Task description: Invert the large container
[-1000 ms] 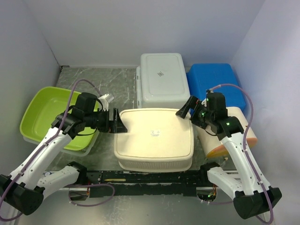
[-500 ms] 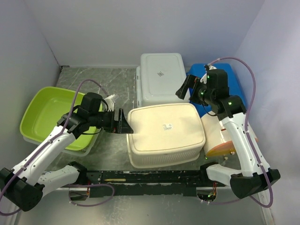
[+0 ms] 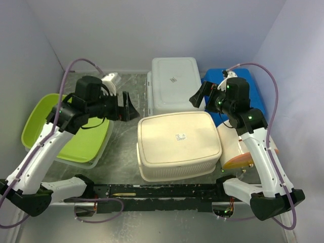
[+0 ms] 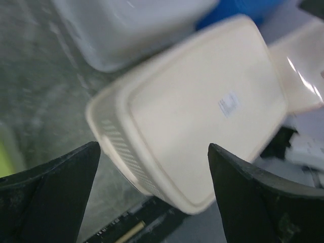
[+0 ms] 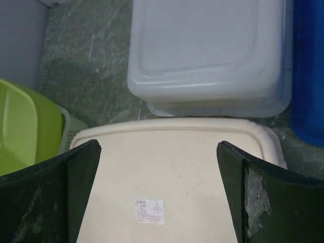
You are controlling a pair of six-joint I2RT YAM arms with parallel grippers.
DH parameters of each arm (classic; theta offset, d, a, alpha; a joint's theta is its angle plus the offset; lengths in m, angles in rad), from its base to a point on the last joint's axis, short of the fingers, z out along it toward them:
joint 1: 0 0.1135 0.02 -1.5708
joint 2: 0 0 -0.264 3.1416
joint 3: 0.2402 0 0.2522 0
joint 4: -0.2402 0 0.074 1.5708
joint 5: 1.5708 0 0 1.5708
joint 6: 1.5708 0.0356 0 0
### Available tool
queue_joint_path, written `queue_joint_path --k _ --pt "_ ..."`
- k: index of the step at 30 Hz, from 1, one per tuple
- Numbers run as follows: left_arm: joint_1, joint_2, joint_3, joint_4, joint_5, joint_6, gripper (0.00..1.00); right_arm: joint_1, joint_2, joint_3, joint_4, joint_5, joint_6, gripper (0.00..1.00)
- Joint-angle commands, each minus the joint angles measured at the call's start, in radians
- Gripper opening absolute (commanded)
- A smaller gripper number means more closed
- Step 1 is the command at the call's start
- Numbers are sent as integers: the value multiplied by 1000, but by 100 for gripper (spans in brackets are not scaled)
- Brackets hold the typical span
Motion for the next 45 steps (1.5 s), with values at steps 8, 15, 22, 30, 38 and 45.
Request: queue_joint_path --k 8,15,22,30,38,45 --pt "451 212 173 -112 -348 -40 98 4 73 5 212 -106 16 100" --pt "633 339 114 19 -443 -165 93 4 112 -17 238 -142 -24 100" --pt "649 412 57 143 -529 -225 89 4 201 -10 246 -176 -70 100" --pt "648 513 79 159 -530 -246 70 4 261 12 276 -209 -66 100" --pt "646 430 29 148 -491 -250 32 4 294 43 264 -194 -83 100" --pt "627 280 93 73 -456 -265 7 3 317 88 238 -166 -111 100"
